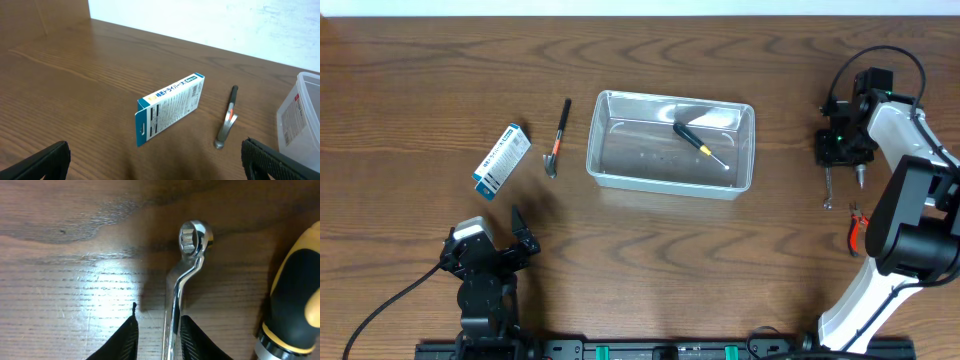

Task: Pack container
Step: 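Move the right gripper to the silver wrench and grasp it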

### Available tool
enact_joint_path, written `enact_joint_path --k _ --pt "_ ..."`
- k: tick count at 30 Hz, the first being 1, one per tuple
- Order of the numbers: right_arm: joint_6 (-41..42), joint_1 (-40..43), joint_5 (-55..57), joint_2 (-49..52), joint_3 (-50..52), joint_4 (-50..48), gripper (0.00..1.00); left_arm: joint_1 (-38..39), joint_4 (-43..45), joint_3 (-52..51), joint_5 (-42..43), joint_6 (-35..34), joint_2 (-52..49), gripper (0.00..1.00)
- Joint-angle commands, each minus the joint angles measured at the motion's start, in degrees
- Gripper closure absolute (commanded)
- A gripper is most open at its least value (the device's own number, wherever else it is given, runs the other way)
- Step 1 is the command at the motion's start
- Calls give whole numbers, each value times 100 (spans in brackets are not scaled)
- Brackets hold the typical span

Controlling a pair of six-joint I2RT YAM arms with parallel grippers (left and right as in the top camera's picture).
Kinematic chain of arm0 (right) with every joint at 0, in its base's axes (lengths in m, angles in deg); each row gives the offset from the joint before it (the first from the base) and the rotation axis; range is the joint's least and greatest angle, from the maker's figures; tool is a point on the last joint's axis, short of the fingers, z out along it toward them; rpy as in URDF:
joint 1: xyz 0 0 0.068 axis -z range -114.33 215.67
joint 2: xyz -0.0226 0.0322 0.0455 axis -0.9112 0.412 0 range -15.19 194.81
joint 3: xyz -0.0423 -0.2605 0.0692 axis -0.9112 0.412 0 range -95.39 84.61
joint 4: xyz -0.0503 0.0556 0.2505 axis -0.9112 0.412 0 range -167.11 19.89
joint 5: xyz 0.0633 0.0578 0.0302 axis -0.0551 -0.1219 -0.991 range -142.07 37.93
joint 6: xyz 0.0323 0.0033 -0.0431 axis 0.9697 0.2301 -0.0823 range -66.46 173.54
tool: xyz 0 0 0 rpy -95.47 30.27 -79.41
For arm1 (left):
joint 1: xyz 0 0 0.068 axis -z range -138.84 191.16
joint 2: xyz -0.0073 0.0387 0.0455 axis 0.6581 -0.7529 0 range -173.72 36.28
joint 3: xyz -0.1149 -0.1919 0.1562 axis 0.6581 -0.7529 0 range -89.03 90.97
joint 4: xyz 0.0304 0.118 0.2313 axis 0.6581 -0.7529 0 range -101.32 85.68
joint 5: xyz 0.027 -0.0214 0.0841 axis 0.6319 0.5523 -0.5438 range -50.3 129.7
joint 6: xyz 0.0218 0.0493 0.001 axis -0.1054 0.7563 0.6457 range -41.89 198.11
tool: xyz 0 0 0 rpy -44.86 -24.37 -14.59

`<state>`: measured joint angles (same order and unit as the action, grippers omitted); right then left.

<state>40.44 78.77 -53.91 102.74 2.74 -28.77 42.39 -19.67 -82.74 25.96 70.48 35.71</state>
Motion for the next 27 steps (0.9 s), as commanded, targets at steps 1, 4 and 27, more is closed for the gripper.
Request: enact_joint_path --k 1,4,27 --pt "-70 39 33 149 26 -15 69 -20 -39 -131 -26 33 35 2" --pt "-70 42 35 271 26 -28 68 -20 -39 -131 -24 33 35 2" --pt "129 26 155 260 -140 111 99 -20 -39 -131 -26 35 35 2"
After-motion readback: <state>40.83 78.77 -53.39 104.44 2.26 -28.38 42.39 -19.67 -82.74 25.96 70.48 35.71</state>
